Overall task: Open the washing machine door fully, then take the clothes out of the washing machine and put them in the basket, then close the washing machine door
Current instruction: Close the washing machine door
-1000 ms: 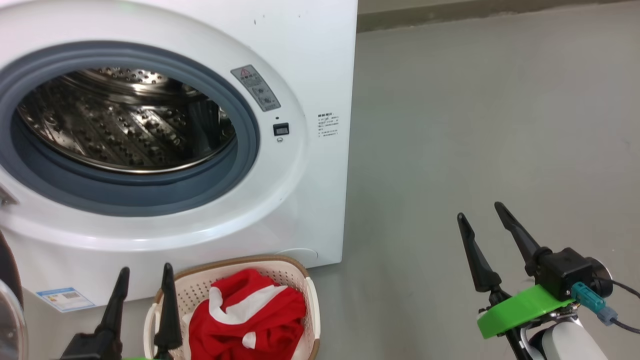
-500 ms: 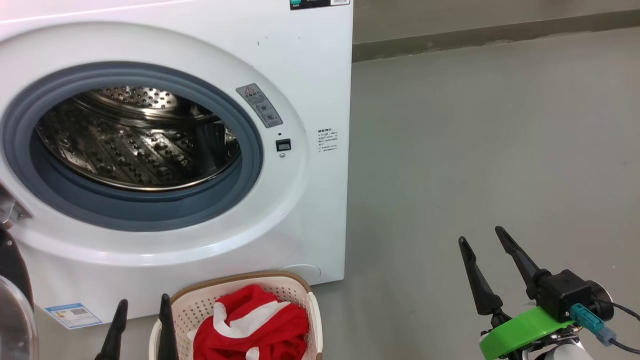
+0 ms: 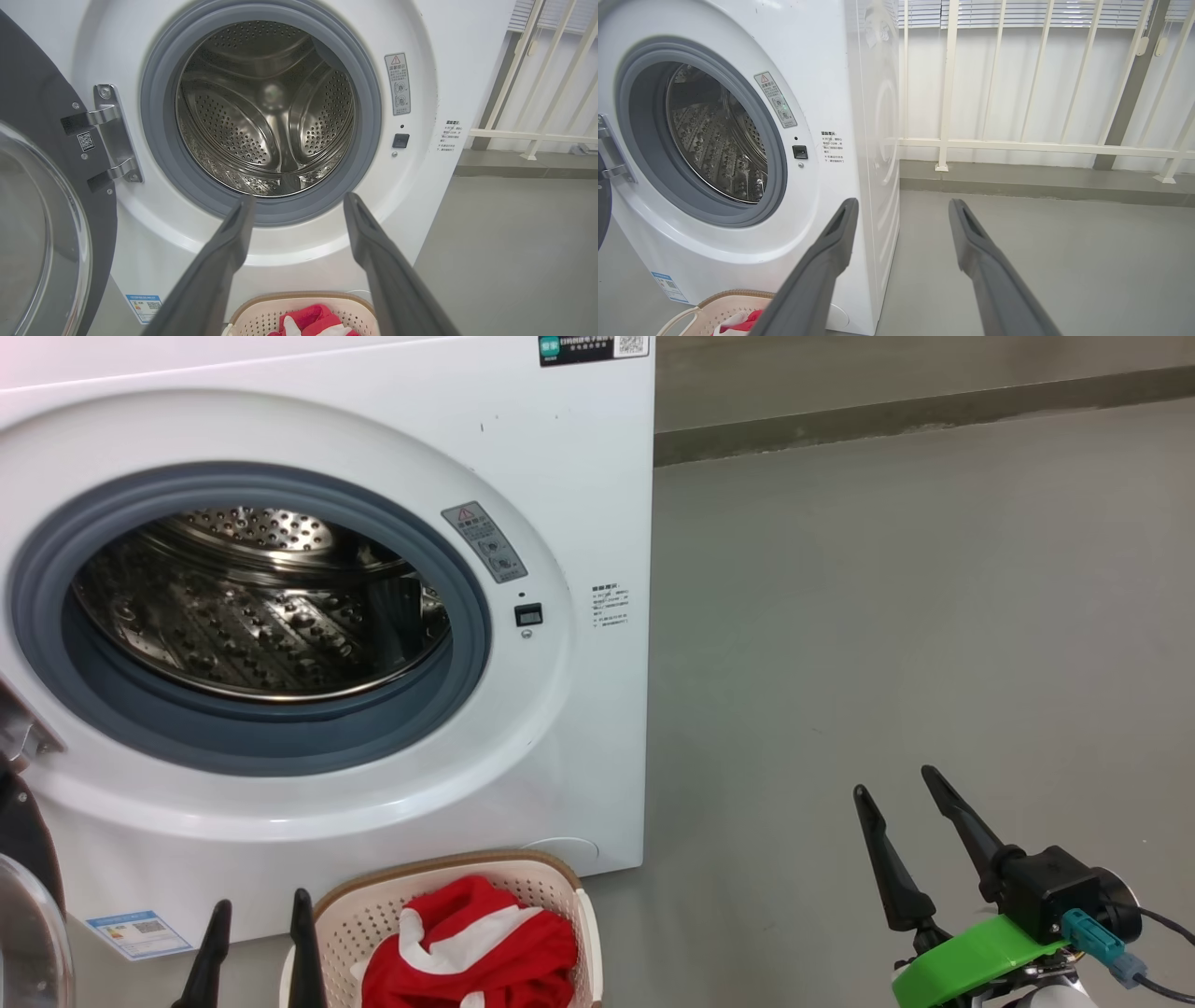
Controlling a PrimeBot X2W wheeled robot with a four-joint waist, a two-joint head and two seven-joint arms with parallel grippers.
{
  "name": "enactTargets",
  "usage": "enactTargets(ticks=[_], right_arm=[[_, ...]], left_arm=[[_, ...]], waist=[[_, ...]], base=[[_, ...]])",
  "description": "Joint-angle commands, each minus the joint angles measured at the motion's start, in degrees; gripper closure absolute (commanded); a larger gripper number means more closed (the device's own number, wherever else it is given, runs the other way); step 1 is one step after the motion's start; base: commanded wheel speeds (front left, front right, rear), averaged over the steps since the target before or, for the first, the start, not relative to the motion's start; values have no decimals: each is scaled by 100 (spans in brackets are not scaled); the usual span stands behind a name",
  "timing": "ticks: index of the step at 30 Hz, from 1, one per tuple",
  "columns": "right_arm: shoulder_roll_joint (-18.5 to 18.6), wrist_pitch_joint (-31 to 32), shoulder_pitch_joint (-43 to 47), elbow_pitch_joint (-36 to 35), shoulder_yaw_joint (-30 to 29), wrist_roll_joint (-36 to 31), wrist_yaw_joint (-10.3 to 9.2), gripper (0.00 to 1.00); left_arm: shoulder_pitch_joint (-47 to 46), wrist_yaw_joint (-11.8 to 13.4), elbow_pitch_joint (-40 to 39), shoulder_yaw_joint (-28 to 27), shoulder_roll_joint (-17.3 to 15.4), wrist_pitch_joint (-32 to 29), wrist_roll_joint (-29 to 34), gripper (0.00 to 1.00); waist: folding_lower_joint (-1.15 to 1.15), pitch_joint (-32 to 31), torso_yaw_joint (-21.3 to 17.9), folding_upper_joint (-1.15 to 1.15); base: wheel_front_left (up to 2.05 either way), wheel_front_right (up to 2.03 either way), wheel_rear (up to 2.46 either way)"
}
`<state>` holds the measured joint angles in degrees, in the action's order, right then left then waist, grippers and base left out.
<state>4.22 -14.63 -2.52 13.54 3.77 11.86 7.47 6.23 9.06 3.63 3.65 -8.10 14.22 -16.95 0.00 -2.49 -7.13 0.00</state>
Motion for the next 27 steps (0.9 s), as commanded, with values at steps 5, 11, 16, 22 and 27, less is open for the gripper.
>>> enactTargets(ticks=[5, 11, 16, 22, 27], right_arm=[[20, -37, -85, -160, 96, -89, 2, 0], [17, -37, -96, -159, 104, -85, 2, 0], [19, -37, -105, -142, 103, -78, 2, 0], [16, -37, -93, -139, 94, -77, 2, 0], [5, -37, -92, -139, 106, -73, 2, 0]], left_arm=[[-31, 62, -228, -216, -110, 21, -52, 0], [-15, 98, -303, -209, -137, 14, -51, 0], [-8, 122, -348, -201, -149, 15, -58, 0], [2, 196, -374, -213, -149, -2, -64, 0], [2, 208, -406, -196, -175, -25, -69, 0]], waist=[[0, 5, -2, 0], [0, 32, -3, 0], [0, 33, -2, 0], [0, 24, 22, 0], [0, 33, 55, 0]], base=[[0, 0, 0], [0, 0, 0], [0, 0, 0], [-20, 20, 0], [-92, 92, 0]])
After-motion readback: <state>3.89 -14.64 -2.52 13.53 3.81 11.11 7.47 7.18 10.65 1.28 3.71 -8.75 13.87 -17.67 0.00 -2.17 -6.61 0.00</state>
